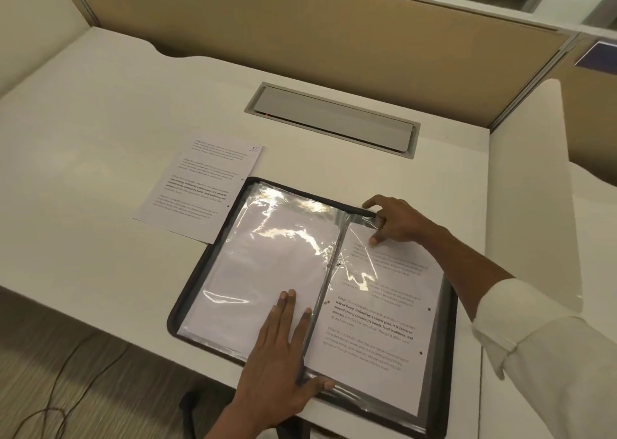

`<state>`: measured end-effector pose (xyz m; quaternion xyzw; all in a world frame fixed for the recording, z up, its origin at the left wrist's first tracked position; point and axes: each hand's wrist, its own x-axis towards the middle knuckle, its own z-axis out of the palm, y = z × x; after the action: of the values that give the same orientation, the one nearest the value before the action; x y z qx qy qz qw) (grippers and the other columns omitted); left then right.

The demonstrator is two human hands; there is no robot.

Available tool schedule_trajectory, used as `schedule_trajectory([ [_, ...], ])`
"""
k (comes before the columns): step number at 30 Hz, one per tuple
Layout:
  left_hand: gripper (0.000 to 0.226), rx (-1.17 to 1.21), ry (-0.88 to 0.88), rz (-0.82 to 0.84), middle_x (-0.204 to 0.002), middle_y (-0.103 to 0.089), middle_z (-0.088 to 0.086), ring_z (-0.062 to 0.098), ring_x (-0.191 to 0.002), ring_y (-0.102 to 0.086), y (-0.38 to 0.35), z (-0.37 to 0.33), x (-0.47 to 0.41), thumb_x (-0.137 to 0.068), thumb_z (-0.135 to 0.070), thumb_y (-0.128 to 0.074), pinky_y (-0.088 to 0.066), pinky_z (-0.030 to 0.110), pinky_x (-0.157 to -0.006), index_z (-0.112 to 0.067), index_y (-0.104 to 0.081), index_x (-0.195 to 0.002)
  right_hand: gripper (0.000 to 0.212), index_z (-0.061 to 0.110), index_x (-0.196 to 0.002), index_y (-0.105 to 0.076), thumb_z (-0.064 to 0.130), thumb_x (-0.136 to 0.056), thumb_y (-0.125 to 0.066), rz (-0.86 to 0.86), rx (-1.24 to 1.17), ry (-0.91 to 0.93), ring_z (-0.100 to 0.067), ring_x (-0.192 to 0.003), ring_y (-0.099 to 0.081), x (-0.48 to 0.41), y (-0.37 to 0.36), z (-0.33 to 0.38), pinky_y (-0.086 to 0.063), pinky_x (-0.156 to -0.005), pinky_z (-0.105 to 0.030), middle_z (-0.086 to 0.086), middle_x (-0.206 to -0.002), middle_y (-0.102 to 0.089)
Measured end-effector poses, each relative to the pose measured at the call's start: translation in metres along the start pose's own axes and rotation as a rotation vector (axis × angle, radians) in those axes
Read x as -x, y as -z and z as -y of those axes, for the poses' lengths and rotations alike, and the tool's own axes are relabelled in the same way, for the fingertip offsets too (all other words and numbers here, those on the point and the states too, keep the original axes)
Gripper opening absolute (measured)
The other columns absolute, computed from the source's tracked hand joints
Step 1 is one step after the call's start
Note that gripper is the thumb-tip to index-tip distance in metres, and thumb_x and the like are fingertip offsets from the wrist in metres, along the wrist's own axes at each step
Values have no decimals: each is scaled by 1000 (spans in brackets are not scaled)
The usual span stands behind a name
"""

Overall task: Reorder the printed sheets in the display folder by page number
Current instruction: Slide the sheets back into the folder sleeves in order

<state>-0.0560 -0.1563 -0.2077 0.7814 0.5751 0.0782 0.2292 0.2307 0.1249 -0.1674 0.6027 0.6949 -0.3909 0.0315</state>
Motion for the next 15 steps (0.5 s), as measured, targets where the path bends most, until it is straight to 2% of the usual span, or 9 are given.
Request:
schedule_trajectory([
  [5,116,1,-29,32,-177,12,4,25,-164,9,6,6,0,-85,-93,-48,-18,52,-126,-25,-6,-170,82,29,-150,-46,18,-81,-90,17,-69,-7,-19,-104,-70,2,-3,3,-52,-85,-32,0,-105,-77],
  [8,116,9,-28,72,-174,25,-3,19,-161,21,11,8,0,-84,-95,-43,-15,51,-130,-30,3,-169,88,27,-148,-46,23,-75,-95,45,-97,-14,-15,-96,-72,4,-2,4,-51,-87,-34,2,-92,-80],
  [11,117,0,-33,112,-171,33,-6,17,-159,28,14,10,1,-83,-98,-40,-9,50,-132,-33,10,-167,89,25,-145,-48,16,-71,-97,47,-71,-25,-12,-85,-72,9,-2,2,-50,-77,-28,2,-84,-78],
  [15,114,-32,-35,126,-169,37,-6,17,-157,31,10,13,0,-87,-93,-42,-7,50,-132,-35,17,-165,78,23,-149,-49,15,-82,-89,-29,-76,-30,-14,-96,-70,16,-5,1,-48,-88,-32,5,-91,-75],
])
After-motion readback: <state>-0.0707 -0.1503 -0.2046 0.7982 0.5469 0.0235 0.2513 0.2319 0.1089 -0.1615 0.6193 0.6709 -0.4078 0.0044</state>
